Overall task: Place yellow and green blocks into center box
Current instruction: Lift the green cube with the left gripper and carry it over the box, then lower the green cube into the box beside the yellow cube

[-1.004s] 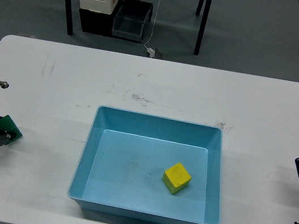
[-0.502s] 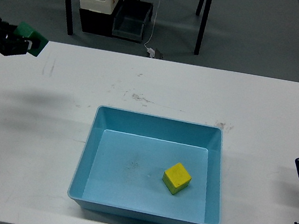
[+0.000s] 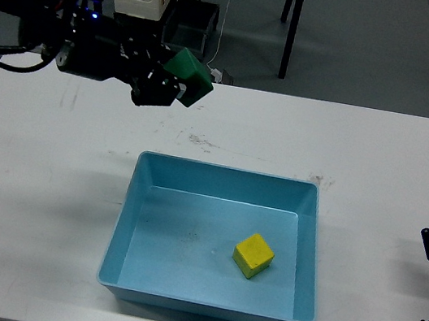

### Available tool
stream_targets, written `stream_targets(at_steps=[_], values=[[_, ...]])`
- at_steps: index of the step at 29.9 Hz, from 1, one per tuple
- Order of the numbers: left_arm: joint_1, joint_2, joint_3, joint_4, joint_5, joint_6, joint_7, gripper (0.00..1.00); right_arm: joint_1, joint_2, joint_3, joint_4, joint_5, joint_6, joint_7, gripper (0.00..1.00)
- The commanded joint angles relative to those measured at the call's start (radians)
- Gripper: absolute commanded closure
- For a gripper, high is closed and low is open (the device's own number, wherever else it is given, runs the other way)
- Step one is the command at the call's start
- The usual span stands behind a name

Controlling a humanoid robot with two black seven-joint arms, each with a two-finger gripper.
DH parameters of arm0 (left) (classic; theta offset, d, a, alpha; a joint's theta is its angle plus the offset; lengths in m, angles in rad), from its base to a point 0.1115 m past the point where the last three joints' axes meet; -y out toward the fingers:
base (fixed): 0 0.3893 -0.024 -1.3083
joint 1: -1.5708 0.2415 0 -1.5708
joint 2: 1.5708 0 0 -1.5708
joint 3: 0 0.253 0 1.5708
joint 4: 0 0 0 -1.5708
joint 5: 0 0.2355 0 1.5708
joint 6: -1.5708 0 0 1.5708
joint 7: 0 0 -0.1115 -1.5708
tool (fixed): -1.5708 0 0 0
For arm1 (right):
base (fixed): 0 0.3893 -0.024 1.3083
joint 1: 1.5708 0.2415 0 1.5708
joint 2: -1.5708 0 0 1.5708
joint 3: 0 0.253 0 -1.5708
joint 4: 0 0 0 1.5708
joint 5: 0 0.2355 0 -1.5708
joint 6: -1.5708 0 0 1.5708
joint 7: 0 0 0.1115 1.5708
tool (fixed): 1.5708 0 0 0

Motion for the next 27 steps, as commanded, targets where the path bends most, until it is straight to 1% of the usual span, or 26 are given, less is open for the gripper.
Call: stream_targets(at_steps=[1, 5, 8, 11, 15, 18, 24, 25, 27], values=[[-0.067, -0.084, 0.097, -0.02, 0.03, -0.029, 0.0, 0.72, 0.0, 0.0, 0.003, 0.0, 0.0, 0.0, 0.0, 0.0], [-0.121, -0.153, 0.2, -0.02, 0.057, -0.029, 0.0, 0.72, 0.0, 0.0, 0.003, -0.001, 0.0, 0.0, 0.0, 0.0], [-0.134, -0.195, 0.264, -0.013, 0.135, -0.031, 0.0, 0.72, 0.002, 0.0, 0.002, -0.011, 0.0, 0.0, 0.0, 0.0], [-0.133, -0.204, 0.297, -0.013, 0.194, -0.032, 0.0, 0.72, 0.003, 0.0, 0.002, -0.012, 0.0, 0.0, 0.0, 0.0], [-0.131, -0.221, 0.359, -0.013, 0.202, -0.032, 0.0, 0.72, 0.005, 0.0, 0.0, -0.012, 0.0, 0.0, 0.002, 0.0], [-0.119, -0.253, 0.378, -0.013, 0.235, -0.032, 0.0, 0.72, 0.009, 0.0, -0.001, -0.012, 0.0, 0.0, 0.0, 0.0], [-0.111, -0.258, 0.416, -0.01, 0.263, -0.032, 0.0, 0.7, 0.011, 0.0, 0.002, -0.012, 0.0, 0.0, 0.0, 0.0], [-0.104, -0.259, 0.416, -0.012, 0.263, -0.032, 0.0, 0.69, 0.011, 0.0, 0.002, -0.014, 0.0, 0.0, 0.0, 0.0], [-0.081, -0.267, 0.416, -0.012, 0.263, -0.032, 0.0, 0.64, 0.011, 0.0, 0.002, -0.018, 0.0, 0.0, 0.0, 0.0]])
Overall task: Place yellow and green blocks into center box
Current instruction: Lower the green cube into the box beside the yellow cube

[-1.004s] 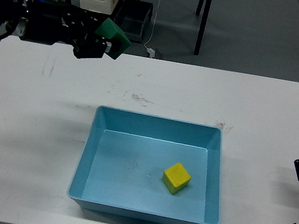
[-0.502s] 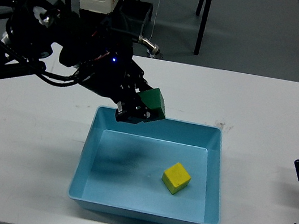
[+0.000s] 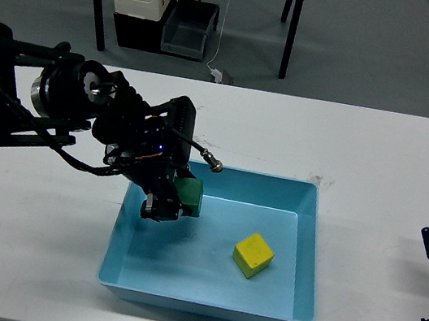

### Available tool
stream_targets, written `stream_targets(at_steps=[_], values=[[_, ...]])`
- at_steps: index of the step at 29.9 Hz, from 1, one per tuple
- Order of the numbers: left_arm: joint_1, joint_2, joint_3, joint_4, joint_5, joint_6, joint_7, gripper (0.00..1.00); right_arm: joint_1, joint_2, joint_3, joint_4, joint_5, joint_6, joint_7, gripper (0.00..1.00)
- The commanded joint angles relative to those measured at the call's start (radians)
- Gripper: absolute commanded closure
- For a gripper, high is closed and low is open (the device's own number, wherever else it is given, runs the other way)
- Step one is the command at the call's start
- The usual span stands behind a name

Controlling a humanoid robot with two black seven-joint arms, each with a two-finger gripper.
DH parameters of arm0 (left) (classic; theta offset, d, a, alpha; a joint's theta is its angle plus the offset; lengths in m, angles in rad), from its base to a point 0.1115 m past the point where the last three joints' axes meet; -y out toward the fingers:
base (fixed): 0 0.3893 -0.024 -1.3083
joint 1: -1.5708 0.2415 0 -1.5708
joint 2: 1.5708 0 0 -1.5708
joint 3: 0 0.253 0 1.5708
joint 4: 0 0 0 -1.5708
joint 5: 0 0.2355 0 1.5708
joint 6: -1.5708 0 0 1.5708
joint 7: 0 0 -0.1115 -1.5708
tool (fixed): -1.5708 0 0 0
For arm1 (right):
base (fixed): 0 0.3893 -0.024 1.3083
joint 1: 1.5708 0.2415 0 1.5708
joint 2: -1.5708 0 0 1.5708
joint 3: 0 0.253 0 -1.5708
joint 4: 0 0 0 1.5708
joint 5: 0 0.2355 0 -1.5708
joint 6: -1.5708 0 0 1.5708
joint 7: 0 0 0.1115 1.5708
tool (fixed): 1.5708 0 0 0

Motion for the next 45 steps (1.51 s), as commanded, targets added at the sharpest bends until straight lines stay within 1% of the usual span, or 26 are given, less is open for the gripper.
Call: stream_targets(at_steps=[1, 3, 9, 12, 15, 19, 21, 22, 23, 24, 25, 27, 29, 30, 33, 34, 37, 40, 42, 43, 45], values=[[0.034, -0.015, 0.002, 0.0, -0.001, 0.0, 0.0, 0.61, 0.0, 0.0, 0.0, -0.006, 0.0, 0.0, 0.0, 0.0], [0.043, -0.021, 0.002, 0.0, -0.004, 0.0, 0.0, 0.55, 0.0, 0.0, 0.0, -0.008, 0.0, 0.0, 0.0, 0.0], [0.069, -0.022, -0.01, 0.002, -0.016, 0.0, 0.0, 0.43, 0.002, 0.0, -0.004, -0.008, 0.0, 0.0, 0.0, 0.0], [0.071, -0.022, -0.016, 0.0, -0.035, 0.0, 0.0, 0.29, 0.003, 0.0, -0.009, -0.022, 0.0, 0.002, 0.0, 0.0], [0.071, -0.022, -0.018, 0.005, -0.07, 0.002, 0.0, 0.21, 0.003, 0.0, -0.009, -0.023, 0.0, 0.003, 0.001, 0.0], [0.072, -0.022, -0.018, 0.017, -0.078, 0.0, 0.0, 0.17, 0.003, 0.0, -0.006, -0.022, 0.0, 0.006, 0.0, 0.0], [0.077, -0.022, -0.016, 0.025, -0.075, 0.002, 0.0, 0.17, 0.003, 0.0, -0.006, -0.022, 0.002, 0.006, 0.0, 0.0], [0.08, -0.022, -0.016, 0.033, -0.069, 0.002, 0.0, 0.2, 0.003, 0.0, -0.006, -0.023, 0.002, 0.006, 0.0, 0.0], [0.081, -0.022, -0.012, 0.042, -0.061, 0.005, 0.0, 0.29, 0.003, 0.0, -0.006, -0.023, 0.002, 0.006, 0.0, 0.0], [0.083, -0.022, -0.007, 0.043, -0.053, 0.005, 0.0, 0.44, 0.003, 0.0, -0.007, -0.023, 0.0, 0.006, 0.0, 0.0], [0.083, -0.022, -0.007, 0.045, -0.041, 0.005, 0.0, 0.54, 0.003, 0.0, -0.007, -0.023, 0.002, 0.006, 0.0, 0.0], [0.084, -0.02, -0.005, 0.046, 0.009, 0.009, 0.0, 0.59, 0.003, 0.0, -0.007, -0.023, 0.002, 0.006, 0.0, 0.0], [0.084, -0.021, -0.007, 0.045, 0.045, 0.011, 0.0, 0.6, 0.003, 0.0, -0.009, -0.025, 0.002, 0.006, 0.0, 0.0], [0.084, -0.022, -0.01, 0.043, 0.045, 0.009, 0.0, 0.57, 0.003, 0.0, -0.007, -0.025, 0.0, 0.006, 0.0, 0.0], [0.086, -0.022, -0.016, 0.043, 0.043, 0.011, 0.0, 0.38, 0.003, 0.0, -0.007, -0.026, 0.002, 0.006, 0.0, 0.0], [0.086, -0.022, -0.016, 0.043, 0.04, 0.009, 0.0, 0.34, 0.003, 0.0, -0.007, -0.026, 0.0, 0.006, 0.0, 0.0], [0.092, -0.022, -0.018, 0.043, 0.014, 0.008, 0.0, 0.3, 0.003, 0.0, -0.007, -0.025, 0.002, 0.006, 0.0, 0.0], [0.094, -0.022, -0.018, 0.045, -0.039, 0.006, 0.0, 0.21, 0.003, 0.0, -0.007, -0.022, 0.002, 0.006, 0.0, 0.0], [0.095, -0.022, -0.019, 0.045, -0.064, 0.008, 0.0, 0.21, 0.003, 0.0, -0.007, -0.022, 0.0, 0.008, 0.0, 0.0], [0.095, -0.02, -0.019, 0.045, -0.078, 0.008, 0.0, 0.2, 0.003, 0.0, -0.01, -0.022, 0.002, 0.009, 0.0, 0.0], [0.095, -0.015, -0.033, 0.045, -0.116, 0.003, 0.0, 0.09, 0.006, 0.0, -0.016, -0.017, 0.002, 0.012, 0.0, 0.0]])
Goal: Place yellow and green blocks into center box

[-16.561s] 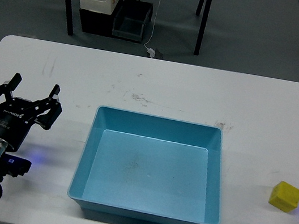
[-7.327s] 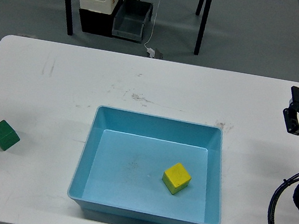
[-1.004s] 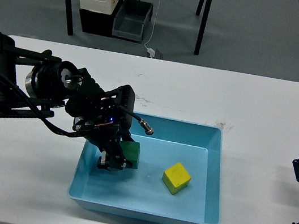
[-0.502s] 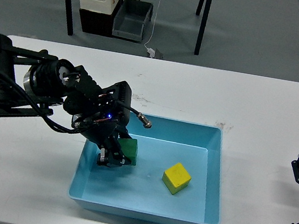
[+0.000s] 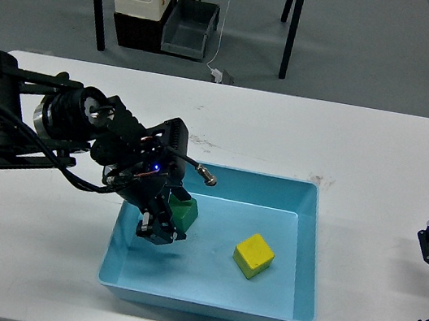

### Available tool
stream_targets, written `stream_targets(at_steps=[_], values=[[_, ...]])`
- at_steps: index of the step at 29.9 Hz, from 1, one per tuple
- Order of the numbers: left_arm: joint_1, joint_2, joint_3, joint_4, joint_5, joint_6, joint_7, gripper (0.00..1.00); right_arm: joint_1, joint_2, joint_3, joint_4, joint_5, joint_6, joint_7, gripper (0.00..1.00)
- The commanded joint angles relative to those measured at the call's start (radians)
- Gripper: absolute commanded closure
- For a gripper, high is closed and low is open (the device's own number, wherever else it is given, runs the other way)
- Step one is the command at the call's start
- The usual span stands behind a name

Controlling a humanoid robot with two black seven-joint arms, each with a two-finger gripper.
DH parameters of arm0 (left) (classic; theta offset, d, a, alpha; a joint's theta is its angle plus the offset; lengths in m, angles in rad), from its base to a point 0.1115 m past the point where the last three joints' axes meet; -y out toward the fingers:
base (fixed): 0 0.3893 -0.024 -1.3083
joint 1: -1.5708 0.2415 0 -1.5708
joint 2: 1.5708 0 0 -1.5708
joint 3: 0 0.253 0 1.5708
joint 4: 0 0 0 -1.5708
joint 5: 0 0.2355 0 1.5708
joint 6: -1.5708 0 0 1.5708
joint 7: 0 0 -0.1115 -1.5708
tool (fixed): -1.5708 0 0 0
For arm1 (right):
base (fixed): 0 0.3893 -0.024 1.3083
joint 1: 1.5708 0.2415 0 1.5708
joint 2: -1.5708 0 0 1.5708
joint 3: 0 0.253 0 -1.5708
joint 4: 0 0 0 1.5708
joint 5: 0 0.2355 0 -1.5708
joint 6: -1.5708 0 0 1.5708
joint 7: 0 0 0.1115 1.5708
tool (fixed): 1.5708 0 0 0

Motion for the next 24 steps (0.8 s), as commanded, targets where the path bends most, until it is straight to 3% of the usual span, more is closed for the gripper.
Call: stream_targets(at_steps=[1, 6, 14, 20, 24], values=[[0.002, 0.01, -0.035, 0.0, -0.09, -0.006, 0.0, 0.04, 0.008, 0.0, -0.011, 0.008, 0.0, 0.004, 0.0, 0.0], [0.039, 0.044, -0.158, -0.006, -0.384, -0.006, 0.0, 0.0, 0.041, 0.0, -0.022, 0.009, 0.0, 0.012, -0.001, 0.0], [0.213, 0.099, -0.423, 0.002, -0.733, -0.003, 0.0, 0.0, 0.112, 0.0, -0.025, 0.005, 0.077, 0.154, -0.012, 0.0], [0.491, 0.107, -0.785, 0.0, -1.176, 0.008, 0.0, 0.0, 0.228, 0.0, -0.04, -0.003, 0.433, 0.138, -0.015, 0.0], [0.652, 0.106, -0.957, 0.0, -1.432, 0.005, 0.0, 0.0, 0.244, 0.0, -0.042, 0.0, 0.476, 0.116, -0.011, 0.0]])
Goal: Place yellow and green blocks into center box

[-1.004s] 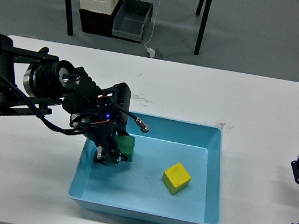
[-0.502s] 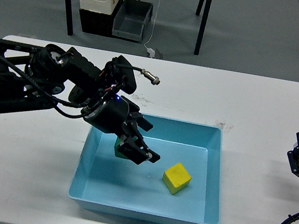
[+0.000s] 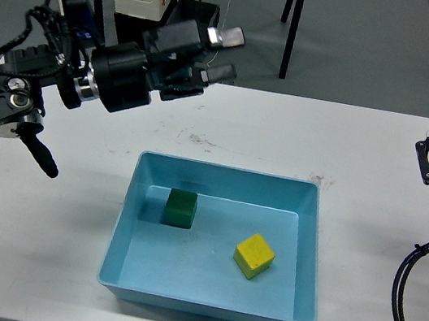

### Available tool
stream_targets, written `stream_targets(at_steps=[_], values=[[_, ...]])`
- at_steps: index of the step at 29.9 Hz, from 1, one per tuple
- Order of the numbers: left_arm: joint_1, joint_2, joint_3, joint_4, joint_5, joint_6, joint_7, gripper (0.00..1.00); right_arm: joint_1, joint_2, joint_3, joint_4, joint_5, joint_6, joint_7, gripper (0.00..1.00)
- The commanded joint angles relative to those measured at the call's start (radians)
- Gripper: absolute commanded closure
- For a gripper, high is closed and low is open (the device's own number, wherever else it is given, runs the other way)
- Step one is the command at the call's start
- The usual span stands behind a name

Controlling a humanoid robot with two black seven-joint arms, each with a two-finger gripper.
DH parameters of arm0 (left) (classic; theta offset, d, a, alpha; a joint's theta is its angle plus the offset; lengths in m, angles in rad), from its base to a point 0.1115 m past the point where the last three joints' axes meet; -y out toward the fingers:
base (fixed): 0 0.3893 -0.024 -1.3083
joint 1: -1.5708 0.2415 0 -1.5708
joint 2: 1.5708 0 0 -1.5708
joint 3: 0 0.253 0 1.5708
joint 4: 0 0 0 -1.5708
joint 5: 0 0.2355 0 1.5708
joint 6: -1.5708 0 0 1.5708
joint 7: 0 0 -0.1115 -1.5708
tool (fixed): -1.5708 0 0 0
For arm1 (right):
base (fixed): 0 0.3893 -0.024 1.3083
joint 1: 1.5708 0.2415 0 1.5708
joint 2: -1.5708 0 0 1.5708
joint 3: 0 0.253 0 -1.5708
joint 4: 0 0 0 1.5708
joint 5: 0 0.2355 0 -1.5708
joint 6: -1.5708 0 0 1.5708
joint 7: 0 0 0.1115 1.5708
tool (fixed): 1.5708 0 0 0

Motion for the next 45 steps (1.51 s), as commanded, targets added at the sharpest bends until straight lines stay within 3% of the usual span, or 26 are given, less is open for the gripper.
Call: stream_targets(at_steps=[1, 4, 11, 16, 20, 25, 33, 45], values=[[0.156, -0.001, -0.151, -0.001, -0.27, -0.003, 0.0, 0.0, 0.011, 0.0, -0.001, 0.007, 0.034, -0.009, 0.006, 0.0], [0.23, 0.009, -0.165, -0.009, -0.455, 0.006, 0.0, 0.0, 0.004, 0.0, -0.004, 0.013, 0.036, -0.007, 0.004, 0.0], [0.35, 0.019, -0.165, -0.024, -0.954, 0.164, 0.0, 0.0, -0.039, 0.0, -0.001, 0.047, 0.048, -0.024, 0.003, 0.0], [0.434, -0.005, -0.183, -0.07, -1.112, 0.17, 0.0, 0.0, -0.068, 0.0, 0.008, 0.056, 0.281, -0.096, -0.018, 0.0], [0.526, -0.077, -0.205, -0.091, -1.14, 0.168, 0.0, 0.0, -0.139, 0.0, 0.008, 0.079, 0.362, -0.096, -0.091, 0.0], [0.624, -0.148, -0.278, -0.119, -1.146, 0.168, 0.0, 0.0, -0.222, 0.0, -0.001, 0.084, 0.436, -0.081, -0.135, 0.0], [0.741, -0.202, -0.326, -0.184, -1.148, 0.159, 0.0, 0.0, -0.274, 0.0, -0.006, 0.082, 0.479, -0.049, -0.143, 0.0], [0.759, -0.218, -0.326, -0.191, -1.148, 0.156, 0.0, 0.0, -0.294, 0.0, -0.007, 0.074, 0.491, -0.019, -0.14, 0.0]])
